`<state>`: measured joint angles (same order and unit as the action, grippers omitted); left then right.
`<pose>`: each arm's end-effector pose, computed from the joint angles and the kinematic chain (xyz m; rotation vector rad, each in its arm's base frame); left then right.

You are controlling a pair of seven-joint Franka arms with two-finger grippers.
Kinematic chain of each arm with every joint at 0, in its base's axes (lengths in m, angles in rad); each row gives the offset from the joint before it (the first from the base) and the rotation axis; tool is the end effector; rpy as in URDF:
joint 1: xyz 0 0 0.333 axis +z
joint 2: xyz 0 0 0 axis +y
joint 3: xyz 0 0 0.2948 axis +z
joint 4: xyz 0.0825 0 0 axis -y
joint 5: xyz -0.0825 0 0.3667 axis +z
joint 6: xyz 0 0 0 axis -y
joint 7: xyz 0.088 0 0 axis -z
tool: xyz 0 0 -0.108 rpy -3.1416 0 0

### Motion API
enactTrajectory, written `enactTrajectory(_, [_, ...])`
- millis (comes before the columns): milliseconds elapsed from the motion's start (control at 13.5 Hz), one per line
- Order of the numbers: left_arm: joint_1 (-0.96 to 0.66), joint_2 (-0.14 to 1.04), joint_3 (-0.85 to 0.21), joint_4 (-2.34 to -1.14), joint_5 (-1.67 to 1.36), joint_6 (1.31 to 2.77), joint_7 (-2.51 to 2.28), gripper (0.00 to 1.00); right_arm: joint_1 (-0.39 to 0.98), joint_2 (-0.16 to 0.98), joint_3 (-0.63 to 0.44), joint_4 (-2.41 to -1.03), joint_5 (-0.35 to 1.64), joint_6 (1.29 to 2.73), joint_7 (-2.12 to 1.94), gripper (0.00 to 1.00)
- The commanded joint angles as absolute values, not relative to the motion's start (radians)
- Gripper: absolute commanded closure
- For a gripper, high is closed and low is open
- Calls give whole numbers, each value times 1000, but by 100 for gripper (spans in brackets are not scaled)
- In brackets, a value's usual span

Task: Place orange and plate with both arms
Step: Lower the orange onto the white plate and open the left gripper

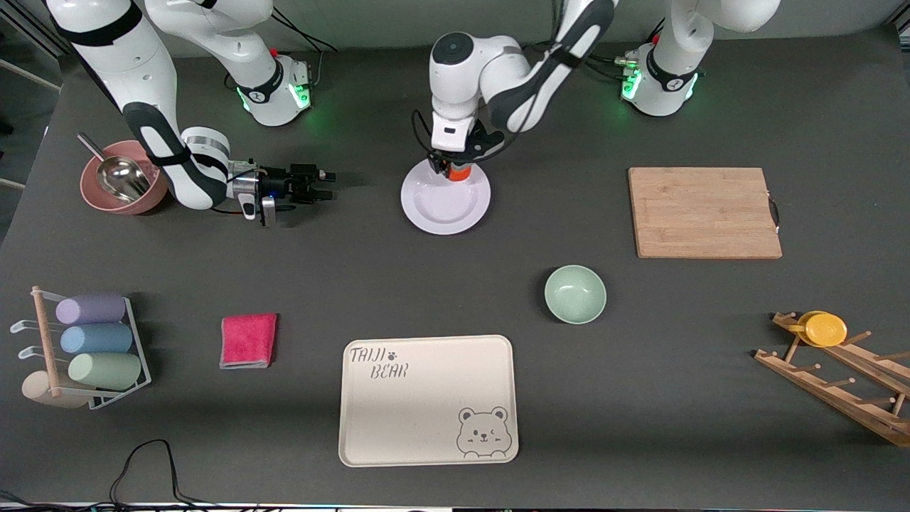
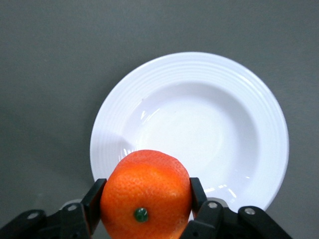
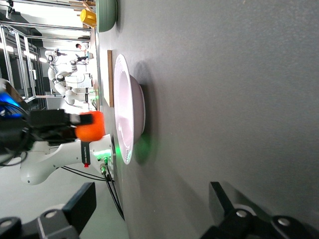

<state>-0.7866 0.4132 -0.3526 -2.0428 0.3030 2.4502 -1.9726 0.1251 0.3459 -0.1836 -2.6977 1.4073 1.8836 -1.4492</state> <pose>0.2460 -0.5249 0.2438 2.9555 0.9650 0.0894 0.2985 0.0465 0.1053 -1.9598 -0.0610 0.0705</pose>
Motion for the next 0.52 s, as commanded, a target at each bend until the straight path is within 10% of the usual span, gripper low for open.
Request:
enactTrajectory(0, [-842, 538, -336, -1904, 420, 2427, -2159, 100, 132, 374, -189, -2683, 1431, 1871, -1463, 0])
enactTrajectory(443, [-931, 587, -275, -1853, 597, 2391, -2325, 100, 132, 377, -189, -2677, 1431, 1871, -1462, 40])
